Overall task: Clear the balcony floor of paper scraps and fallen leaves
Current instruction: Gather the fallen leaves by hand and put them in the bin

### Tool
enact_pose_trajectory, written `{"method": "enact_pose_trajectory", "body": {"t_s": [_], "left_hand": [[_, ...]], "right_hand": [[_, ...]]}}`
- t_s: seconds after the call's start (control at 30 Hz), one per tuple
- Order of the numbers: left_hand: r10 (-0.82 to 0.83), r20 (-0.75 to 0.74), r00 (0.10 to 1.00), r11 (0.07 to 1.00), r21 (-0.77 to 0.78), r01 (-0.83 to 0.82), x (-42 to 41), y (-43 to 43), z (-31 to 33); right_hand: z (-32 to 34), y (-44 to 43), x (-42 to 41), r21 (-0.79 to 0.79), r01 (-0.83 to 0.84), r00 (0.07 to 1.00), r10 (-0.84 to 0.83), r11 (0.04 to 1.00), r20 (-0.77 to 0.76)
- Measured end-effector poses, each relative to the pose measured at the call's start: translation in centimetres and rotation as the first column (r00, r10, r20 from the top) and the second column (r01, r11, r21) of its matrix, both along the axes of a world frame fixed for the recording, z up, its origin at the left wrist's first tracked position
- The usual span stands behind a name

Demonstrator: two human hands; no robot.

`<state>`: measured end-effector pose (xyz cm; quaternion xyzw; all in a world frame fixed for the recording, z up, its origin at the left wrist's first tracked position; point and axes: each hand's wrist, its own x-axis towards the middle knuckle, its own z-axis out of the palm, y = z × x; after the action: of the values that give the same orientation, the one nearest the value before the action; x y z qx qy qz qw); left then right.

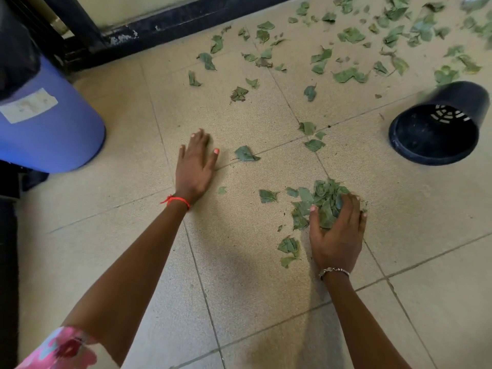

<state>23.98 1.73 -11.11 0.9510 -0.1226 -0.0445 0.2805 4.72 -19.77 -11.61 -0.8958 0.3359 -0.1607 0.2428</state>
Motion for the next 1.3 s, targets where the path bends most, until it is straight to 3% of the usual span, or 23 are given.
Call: {"method": "enact_pose_trajectory", "body": {"t_s": [0.2, 0.3, 0.43, 0.53, 0.6, 0.7, 0.77, 0.9, 1.1, 1.2, 1.23, 1.3], "left_hand": [[-0.274, -0.095, 0.957, 0.938, -0.247, 0.244, -3.6, -2.4, 1.2], [-0.308, -0.164, 0.937, 0.879, -0.425, 0.215, -4.1, -3.5, 1.8], [-0.132, -0.114, 0.985, 0.949, -0.302, 0.092, -3.0, -4.6, 1.2], [-0.275, -0.084, 0.958, 0.956, -0.126, 0.264, -3.2, -6.4, 0.7], [-0.384, -0.072, 0.921, 0.922, -0.087, 0.378, -4.3, -7.7, 0.5], [-0.515, -0.063, 0.855, 0.851, -0.157, 0.501, -6.8, -9.0, 0.4], [-0.569, -0.092, 0.817, 0.800, -0.291, 0.524, -8.3, -9.3, 0.5], [-0.512, -0.225, 0.829, 0.752, -0.584, 0.305, -9.5, -9.5, 1.0], [-0.420, -0.169, 0.891, 0.864, -0.374, 0.336, -9.9, -10.7, 1.1], [-0.439, -0.135, 0.888, 0.842, -0.408, 0.353, -9.8, -10.3, 0.7], [-0.446, -0.123, 0.886, 0.843, -0.391, 0.370, -9.7, -10.2, 0.6], [-0.466, -0.116, 0.877, 0.845, -0.351, 0.402, -9.7, -10.2, 0.4]], "right_hand": [[0.1, 0.0, 0.1, 0.000, 0.004, 1.000, -0.004, 1.000, -0.005], [0.1, 0.1, 0.1, 0.001, 0.000, 1.000, 0.000, 1.000, 0.005], [0.2, 0.1, 0.1, 0.009, 0.002, 1.000, -0.002, 1.000, 0.001], [0.2, 0.1, 0.0, -0.009, 0.006, 1.000, -0.006, 1.000, -0.004], [0.3, 0.1, 0.1, -0.012, 0.005, 1.000, -0.005, 1.000, -0.004], [0.2, 0.0, 0.0, -0.014, 0.003, 1.000, -0.003, 1.000, 0.007], [0.2, 0.0, 0.0, -0.011, -0.006, 1.000, 0.006, 1.000, 0.014], [0.1, -0.1, 0.0, 0.003, 0.009, 1.000, -0.009, 1.000, 0.014], [0.3, -0.2, 0.3, 0.069, 0.040, 0.998, -0.037, 0.997, -0.040], [1.4, -0.7, 0.0, 0.379, -0.050, 0.975, -0.037, 0.924, 0.219], [1.9, -1.1, 0.0, 0.418, -0.100, 0.956, -0.029, 0.903, 0.291], [2.3, -2.9, 0.8, 0.364, -0.102, 0.957, -0.008, 0.926, 0.289]]}}
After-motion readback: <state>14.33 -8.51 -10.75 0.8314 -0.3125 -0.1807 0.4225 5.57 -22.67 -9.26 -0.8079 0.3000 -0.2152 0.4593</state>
